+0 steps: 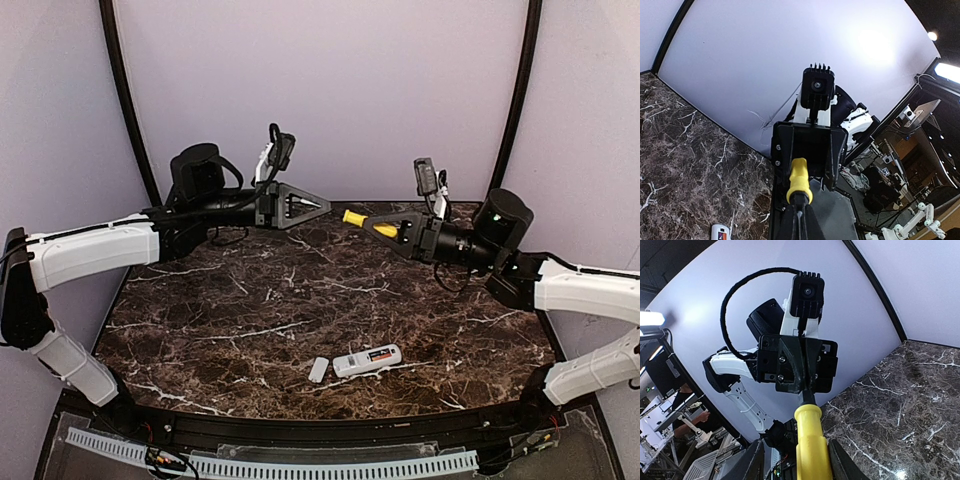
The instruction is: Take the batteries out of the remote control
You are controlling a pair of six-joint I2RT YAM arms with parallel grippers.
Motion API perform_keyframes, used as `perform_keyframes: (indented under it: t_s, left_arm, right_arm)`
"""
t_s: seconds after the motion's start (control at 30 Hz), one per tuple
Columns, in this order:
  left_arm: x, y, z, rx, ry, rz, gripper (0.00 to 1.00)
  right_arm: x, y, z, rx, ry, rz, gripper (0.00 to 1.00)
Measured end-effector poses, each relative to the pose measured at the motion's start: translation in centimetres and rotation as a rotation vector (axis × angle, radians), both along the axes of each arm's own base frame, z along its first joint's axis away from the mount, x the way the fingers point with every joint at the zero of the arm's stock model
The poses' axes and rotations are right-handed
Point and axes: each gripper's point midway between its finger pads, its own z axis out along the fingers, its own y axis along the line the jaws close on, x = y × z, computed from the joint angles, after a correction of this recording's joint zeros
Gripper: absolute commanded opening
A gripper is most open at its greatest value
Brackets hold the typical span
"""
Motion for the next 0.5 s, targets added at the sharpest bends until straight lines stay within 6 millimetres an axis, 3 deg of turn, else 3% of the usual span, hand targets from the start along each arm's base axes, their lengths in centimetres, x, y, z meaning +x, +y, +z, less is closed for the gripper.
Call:
perform_keyframes:
  t_s: [0.5]
  left_arm:
    - [-0.07,0.19,0.10,-0.002,-0.009,0.008,0.00]
  right_arm:
    - [0.20,0.41,-0.20,0.010,0.009,0.013,0.25]
